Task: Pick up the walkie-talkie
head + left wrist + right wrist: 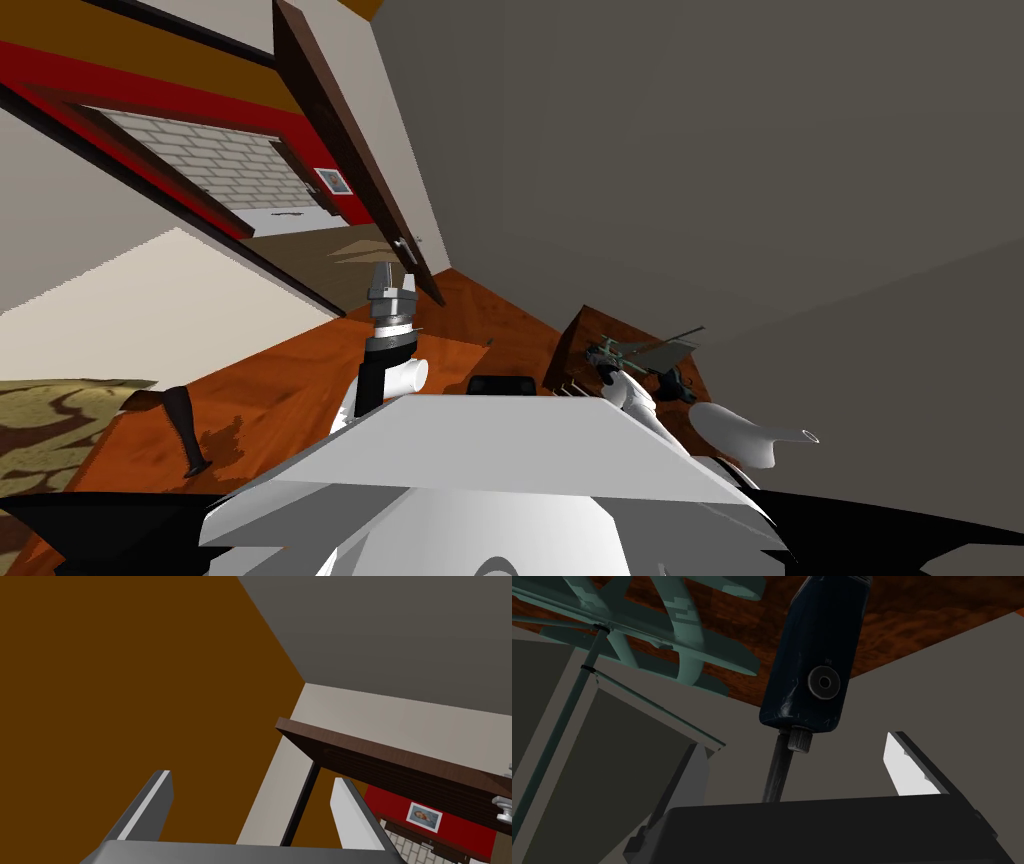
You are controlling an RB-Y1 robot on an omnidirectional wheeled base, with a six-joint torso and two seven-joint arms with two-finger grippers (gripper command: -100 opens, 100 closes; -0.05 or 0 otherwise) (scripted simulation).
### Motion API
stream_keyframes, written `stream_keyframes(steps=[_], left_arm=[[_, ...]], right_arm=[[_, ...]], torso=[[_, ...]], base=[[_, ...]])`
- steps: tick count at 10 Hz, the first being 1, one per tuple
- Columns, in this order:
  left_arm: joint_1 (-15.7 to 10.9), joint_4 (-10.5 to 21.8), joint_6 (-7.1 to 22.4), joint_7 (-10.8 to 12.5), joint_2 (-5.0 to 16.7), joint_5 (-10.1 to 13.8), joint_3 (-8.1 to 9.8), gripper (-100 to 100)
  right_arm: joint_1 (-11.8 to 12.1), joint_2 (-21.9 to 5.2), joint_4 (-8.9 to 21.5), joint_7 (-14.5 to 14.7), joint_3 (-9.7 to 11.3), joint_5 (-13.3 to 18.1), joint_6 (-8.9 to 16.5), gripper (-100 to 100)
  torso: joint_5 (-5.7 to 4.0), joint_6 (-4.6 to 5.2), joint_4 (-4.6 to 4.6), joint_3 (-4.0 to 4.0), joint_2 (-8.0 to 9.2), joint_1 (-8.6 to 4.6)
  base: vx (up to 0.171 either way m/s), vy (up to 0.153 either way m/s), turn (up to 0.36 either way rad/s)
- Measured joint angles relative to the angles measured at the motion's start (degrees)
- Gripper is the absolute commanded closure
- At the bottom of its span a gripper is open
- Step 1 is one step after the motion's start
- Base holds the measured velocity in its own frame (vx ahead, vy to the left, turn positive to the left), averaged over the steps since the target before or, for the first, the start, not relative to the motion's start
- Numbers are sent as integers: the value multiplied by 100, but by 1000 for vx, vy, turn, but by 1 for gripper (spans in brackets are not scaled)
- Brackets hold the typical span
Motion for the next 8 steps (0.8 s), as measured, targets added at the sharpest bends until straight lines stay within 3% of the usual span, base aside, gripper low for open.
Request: stream_keyframes(steps=[1, 2, 4, 5, 7, 8], left_arm=[[0, 0, 0, 0, 0, 0, 0, 0], [0, 0, 0, 0, 0, 0, 1, 0], [1, 0, 0, 0, 1, 0, 1, 0], [1, 0, 0, 0, 1, 0, 2, 0], [1, 0, 0, 0, 1, 0, 2, 0], [0, 0, 0, 0, 1, 0, 1, 0]], right_arm=[[-7, -4, 12, 15, -1, 7, 11, 0], [-7, -3, 11, 13, 0, 7, 9, -100], [-51, 211, -25, 94, -65, 185, 51, -100], [-63, 419, 20, 160, -263, 427, -13, -100], [-80, 620, -79, 254, -280, 576, 37, -100], [-85, 631, -85, 264, -279, 585, 53, 100]], torso=[[-1, 3, 0, 3, 6, -8], [-3, 3, 2, 6, 12, -14], [-10, 4, -1, -1, -1, -44], [-11, 4, -2, -4, -7, -45], [-13, 3, -3, -6, -10, -55], [-9, 3, -1, 0, 2, -38]], base=[[0, 0, 0], [42, -70, -110], [58, -76, -84], [74, -103, -97], [49, -71, -51], [6, -8, 5]])
